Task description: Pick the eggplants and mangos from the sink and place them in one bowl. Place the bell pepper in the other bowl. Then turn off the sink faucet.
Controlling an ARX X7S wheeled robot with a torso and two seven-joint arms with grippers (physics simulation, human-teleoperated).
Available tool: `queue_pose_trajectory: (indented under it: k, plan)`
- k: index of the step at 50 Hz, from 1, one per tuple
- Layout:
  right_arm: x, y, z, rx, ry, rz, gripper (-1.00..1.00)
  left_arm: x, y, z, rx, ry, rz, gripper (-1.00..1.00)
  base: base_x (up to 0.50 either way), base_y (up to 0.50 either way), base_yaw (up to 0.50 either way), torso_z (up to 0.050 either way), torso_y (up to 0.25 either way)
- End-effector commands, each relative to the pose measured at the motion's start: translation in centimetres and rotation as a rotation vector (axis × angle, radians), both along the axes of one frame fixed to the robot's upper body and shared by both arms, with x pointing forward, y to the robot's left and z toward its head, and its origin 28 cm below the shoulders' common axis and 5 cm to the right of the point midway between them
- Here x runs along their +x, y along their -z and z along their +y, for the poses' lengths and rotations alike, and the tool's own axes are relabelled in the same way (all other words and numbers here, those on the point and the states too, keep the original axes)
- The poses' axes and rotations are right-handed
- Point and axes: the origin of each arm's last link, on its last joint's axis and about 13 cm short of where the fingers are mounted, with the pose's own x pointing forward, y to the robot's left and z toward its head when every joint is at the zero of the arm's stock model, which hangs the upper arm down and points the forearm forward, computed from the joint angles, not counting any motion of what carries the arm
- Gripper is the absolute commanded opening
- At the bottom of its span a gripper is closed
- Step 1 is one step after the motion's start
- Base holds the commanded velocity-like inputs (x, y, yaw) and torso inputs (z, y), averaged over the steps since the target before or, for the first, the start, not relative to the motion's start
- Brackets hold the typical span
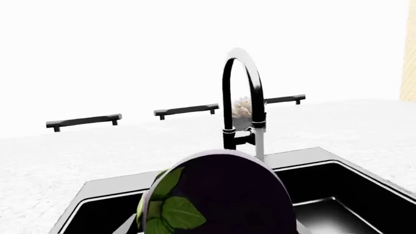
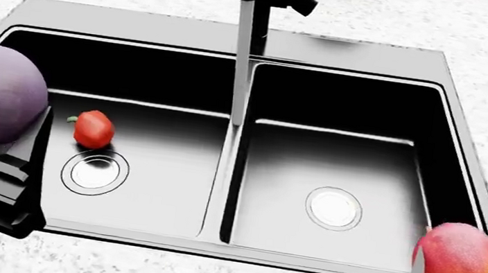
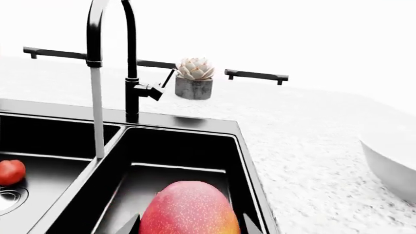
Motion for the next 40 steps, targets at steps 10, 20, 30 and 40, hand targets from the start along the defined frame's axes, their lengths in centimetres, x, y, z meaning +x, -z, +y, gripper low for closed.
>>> queue_pose_trajectory:
  k: [10, 20, 30, 40]
  plan:
    - [-0.03, 0.13, -0.24, 0.006, 0.026, -0.03, -1.0, 0.41, -0.15, 0.03, -0.025, -0.014, -0.005, -1.0, 0.17, -0.5, 0.0, 0.0, 0.0]
    - [0.02, -0.15, -0.21, 0.001, 0.016, -0.031, -1.0, 0.36, -0.14, -0.14, -0.029, -0.008, -0.004, -1.0, 0.21, -0.5, 0.0, 0.0, 0.0]
    - [0.1, 0.03, -0.19, -0.002, 0.008, -0.02, -1.0, 0.29, -0.22, -0.16, -0.027, -0.004, -0.006, -1.0, 0.04, -0.5, 0.0, 0.0, 0.002]
    - [-0.01, -0.12, -0.19, -0.006, 0.014, -0.019, -1.0, 0.19, -0.09, -0.24, -0.032, -0.002, -0.004, -1.0, 0.0, -0.5, 0.0, 0.0, 0.0]
